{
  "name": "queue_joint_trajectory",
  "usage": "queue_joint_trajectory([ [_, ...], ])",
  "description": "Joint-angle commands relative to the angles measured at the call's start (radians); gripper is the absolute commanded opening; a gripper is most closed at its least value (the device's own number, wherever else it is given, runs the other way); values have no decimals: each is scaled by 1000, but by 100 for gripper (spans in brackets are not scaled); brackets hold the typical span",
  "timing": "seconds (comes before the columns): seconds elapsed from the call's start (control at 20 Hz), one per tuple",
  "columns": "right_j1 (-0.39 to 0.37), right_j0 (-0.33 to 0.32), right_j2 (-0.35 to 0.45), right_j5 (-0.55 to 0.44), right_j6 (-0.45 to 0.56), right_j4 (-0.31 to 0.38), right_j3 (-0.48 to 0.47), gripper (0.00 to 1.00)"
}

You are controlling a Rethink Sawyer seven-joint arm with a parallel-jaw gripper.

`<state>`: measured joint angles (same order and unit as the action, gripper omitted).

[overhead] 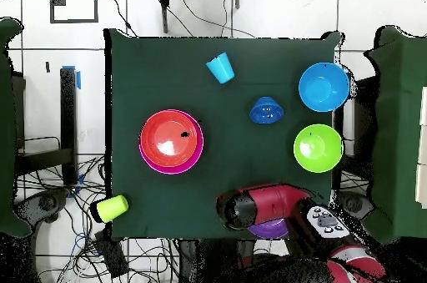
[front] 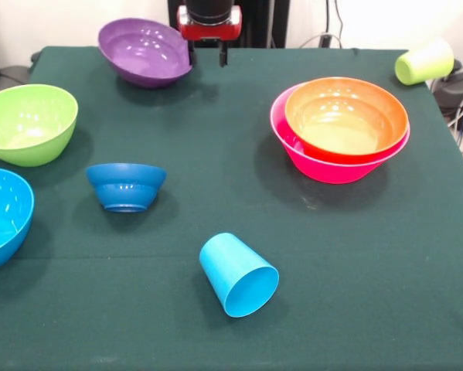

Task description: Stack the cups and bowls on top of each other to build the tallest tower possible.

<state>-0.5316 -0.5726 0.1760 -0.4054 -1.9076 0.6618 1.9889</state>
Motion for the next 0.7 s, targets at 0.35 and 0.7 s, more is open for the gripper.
queue_joint_trajectory([
  [0.35,73,-65,125,-111,206,90,-139,100],
  [0.7,24,-53,143,-165,192,65,-117,100],
])
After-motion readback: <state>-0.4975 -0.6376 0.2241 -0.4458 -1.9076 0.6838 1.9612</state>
